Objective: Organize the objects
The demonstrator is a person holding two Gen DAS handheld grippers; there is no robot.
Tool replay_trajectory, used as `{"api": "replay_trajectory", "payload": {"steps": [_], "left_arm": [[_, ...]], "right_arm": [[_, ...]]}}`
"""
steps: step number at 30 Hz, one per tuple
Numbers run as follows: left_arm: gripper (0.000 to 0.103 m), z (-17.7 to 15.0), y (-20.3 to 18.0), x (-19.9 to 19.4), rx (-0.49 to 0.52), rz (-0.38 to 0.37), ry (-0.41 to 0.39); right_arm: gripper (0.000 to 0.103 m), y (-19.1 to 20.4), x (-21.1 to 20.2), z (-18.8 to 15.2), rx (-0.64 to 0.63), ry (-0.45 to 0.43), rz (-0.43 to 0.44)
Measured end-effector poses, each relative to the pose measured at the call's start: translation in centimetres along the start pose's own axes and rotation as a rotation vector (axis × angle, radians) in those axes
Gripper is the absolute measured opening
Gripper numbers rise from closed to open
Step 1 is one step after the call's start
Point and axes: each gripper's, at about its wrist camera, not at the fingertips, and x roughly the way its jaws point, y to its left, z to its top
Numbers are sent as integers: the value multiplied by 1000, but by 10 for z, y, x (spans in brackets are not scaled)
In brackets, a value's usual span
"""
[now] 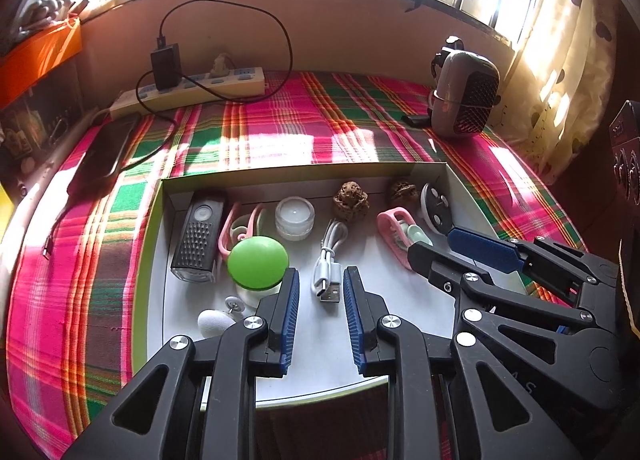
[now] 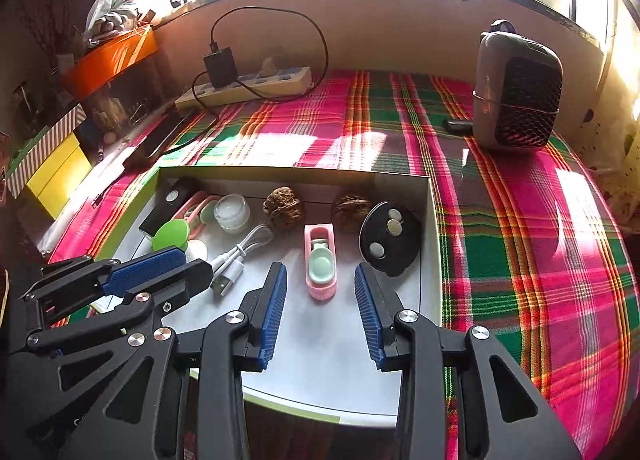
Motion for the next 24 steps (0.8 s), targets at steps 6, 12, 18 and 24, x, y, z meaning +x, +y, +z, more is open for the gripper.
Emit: {"api": "replay_trajectory", "payload": {"steps": [6, 12, 18, 24], "left_arm": [[22, -9, 1, -18, -11, 26, -22], [22, -21, 0, -37, 0, 69, -53], [22, -36, -2, -54, -1, 118, -62], [22, -58, -2, -63, -2, 136, -35]], "right_arm": [[37, 5, -17, -7, -5, -24, -12], [37, 9, -39, -17, -1, -57, -13], [52, 15, -56, -30, -17, -71, -15], [52, 18, -63, -50, -24, -48, -19]]}}
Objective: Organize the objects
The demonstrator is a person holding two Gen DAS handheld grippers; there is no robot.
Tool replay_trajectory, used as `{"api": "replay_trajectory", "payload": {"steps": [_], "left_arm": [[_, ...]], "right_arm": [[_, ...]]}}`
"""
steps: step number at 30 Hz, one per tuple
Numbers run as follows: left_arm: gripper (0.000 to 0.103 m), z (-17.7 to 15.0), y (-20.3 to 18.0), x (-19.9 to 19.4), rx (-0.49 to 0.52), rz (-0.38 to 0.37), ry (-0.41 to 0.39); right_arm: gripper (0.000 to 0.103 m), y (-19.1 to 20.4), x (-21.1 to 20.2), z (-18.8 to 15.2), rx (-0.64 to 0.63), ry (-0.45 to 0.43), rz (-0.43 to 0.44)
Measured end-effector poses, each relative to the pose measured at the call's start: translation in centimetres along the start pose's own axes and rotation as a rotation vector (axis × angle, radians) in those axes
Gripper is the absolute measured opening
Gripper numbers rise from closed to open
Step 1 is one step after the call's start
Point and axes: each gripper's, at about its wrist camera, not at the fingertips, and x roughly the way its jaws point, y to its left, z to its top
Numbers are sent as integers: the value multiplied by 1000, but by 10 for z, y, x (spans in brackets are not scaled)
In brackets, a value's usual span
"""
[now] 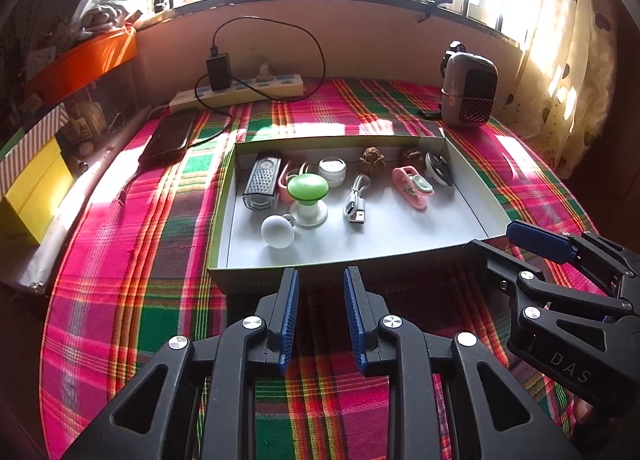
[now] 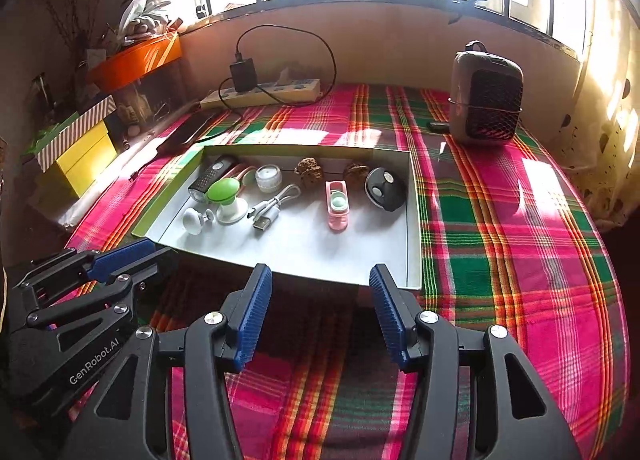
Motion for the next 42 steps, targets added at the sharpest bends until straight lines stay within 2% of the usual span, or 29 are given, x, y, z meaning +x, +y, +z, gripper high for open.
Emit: {"api": "replay_trajectory", "payload": {"steps": [6, 15, 25, 29, 36, 42], "left_arm": [[22, -22, 0, -3, 18, 18, 26], [22, -41, 5, 3, -6, 27, 66], [22, -48, 7, 4, -36, 35, 69], [22, -49, 5, 4, -37, 40, 62], [22, -51, 1, 3, -34, 72, 50], [22, -51, 2, 3, -44, 66, 49]], "right_arm": [[52, 0, 5, -22, 13, 47, -10], [52, -5, 10, -47, 19, 107, -48], [53, -4, 2, -55, 7, 97, -102], [59, -8, 0, -59, 25, 98, -116], [62, -10, 0, -58, 32, 101, -129], [63, -11, 0, -58, 31, 101, -131]]}}
